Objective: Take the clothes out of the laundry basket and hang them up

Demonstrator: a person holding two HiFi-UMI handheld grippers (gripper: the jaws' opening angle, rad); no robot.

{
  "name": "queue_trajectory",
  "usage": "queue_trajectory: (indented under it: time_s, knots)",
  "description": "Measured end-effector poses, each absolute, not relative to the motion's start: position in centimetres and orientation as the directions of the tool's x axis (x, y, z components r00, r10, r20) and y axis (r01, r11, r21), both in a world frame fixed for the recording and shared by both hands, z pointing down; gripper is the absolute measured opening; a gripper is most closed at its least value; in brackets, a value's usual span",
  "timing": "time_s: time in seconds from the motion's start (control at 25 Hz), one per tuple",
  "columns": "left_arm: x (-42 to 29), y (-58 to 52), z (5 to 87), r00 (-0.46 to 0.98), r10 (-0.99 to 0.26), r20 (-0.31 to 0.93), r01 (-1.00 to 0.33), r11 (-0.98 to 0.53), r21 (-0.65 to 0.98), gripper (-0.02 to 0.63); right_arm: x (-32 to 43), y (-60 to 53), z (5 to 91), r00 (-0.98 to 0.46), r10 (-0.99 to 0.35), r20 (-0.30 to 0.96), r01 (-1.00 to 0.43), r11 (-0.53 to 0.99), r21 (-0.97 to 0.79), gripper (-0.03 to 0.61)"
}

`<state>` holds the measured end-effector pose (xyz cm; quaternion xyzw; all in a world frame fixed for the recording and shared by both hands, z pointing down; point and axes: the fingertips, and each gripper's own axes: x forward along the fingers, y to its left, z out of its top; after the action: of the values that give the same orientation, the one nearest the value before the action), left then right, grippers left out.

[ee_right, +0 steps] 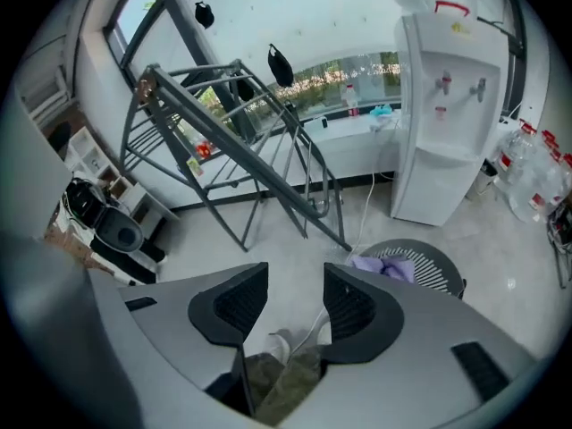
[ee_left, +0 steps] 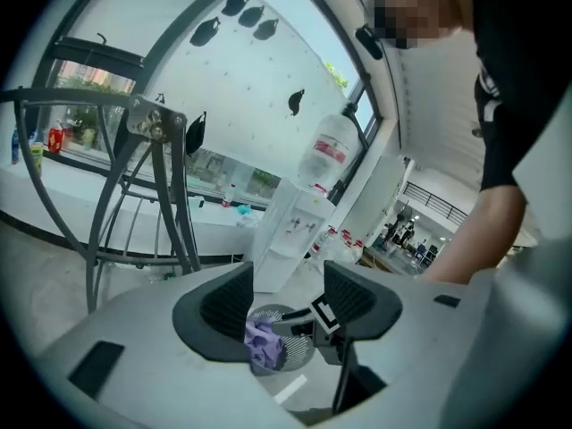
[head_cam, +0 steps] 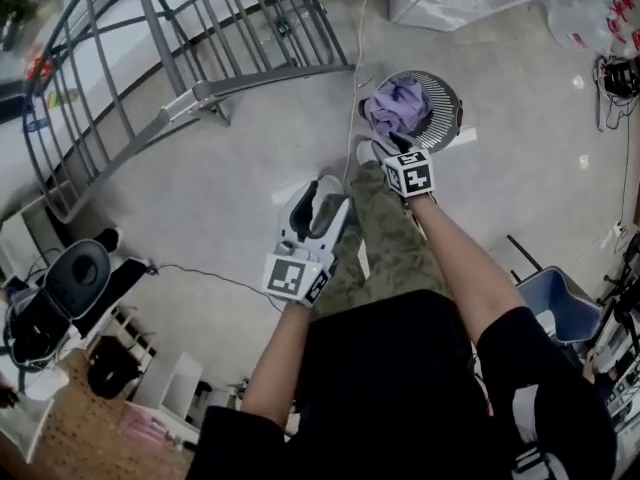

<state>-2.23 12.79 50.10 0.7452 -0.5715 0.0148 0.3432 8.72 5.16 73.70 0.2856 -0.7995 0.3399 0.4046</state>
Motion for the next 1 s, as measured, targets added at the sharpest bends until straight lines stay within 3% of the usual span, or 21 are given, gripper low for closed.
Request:
queue_trajectory:
  time_s: [0.48, 0.76, 1.0]
  knots:
    - [-1.7, 8.9, 62.9, 0.384, -0.773, 0.506, -0.882, -0.145, 0.448, 0.225, 10.7, 3.5, 91.7, -0.447, -0.139, 0.883, -0.801, 0.502, -0.327, 0.163]
    - [-2.0, 5.3, 71.0, 0.353, -0.775, 0.524, -0.89, -0.105, 0.445, 0.225, 10.6, 1.7, 98.3, -0.445, -0.16, 0.881, -0.807, 0.497, -0.317, 0.163]
    - [0.8, 4.7, 75.3, 0.43, -0.733, 0.527, -0.851, -0.135, 0.507, 0.225, 10.4, 1.2, 102.2, -0.428, -0.179, 0.886, -0.837, 0.449, -0.313, 0.163]
